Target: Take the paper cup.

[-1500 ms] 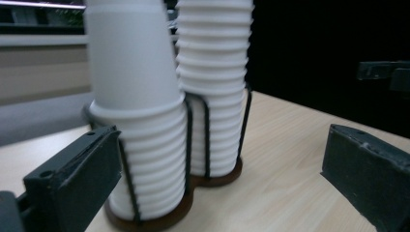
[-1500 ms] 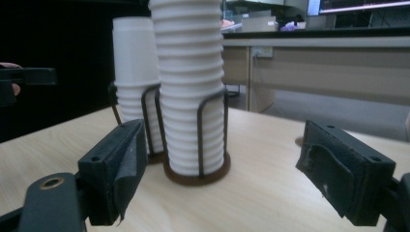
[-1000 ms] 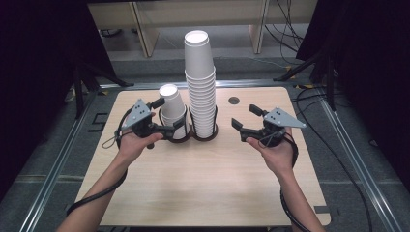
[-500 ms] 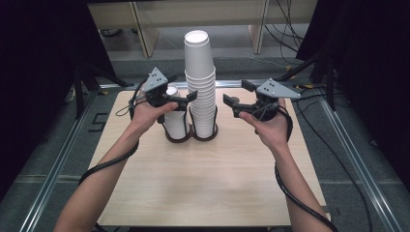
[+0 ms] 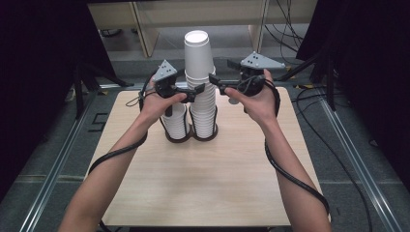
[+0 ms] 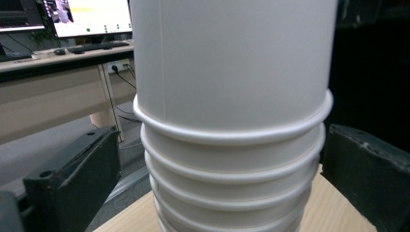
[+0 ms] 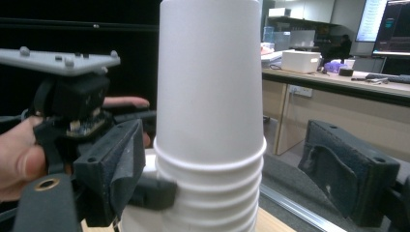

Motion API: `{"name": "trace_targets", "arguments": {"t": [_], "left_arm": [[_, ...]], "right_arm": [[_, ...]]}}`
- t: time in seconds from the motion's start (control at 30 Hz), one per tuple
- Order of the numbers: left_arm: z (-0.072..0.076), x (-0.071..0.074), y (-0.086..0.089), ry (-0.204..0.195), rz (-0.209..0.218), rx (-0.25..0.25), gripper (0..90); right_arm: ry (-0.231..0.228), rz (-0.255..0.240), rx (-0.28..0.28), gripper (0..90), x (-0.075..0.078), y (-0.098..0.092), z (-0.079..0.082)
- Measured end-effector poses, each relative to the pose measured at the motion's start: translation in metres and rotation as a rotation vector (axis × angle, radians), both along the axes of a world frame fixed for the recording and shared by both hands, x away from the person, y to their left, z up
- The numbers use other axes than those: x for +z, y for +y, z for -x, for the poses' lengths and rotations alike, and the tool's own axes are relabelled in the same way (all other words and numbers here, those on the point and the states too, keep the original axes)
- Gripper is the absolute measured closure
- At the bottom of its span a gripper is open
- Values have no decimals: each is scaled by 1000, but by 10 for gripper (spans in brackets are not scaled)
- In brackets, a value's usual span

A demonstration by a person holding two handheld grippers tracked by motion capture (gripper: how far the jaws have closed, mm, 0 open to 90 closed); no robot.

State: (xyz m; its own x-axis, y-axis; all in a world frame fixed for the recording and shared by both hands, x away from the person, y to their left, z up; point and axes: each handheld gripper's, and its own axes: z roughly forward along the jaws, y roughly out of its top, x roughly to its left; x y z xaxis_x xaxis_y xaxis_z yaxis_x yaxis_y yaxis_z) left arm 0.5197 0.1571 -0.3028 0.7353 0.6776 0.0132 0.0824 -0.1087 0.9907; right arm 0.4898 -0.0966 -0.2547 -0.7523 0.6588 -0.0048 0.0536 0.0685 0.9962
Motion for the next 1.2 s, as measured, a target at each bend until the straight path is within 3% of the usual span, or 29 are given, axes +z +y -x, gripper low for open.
{"name": "trace_targets", "arguments": {"t": [0.2, 0.23, 0.47, 0.87, 1.2], "left_arm": [[-3, 2, -4, 2, 18, -11, 0], [-3, 3, -4, 5, 27, -14, 0], [-6, 3, -7, 10, 16, -33, 0], [-9, 3, -8, 20, 19, -42, 35], [-9, 3, -8, 19, 19, -43, 35]], "right_arm": [[-14, -1, 15, 156, 12, 16, -11], [1, -8, 18, 154, 13, 19, -11], [-19, 1, 13, 151, 23, 32, -22], [-3, -16, 28, 150, 39, 47, -38], [8, 3, 43, 161, 43, 54, -44]]}}
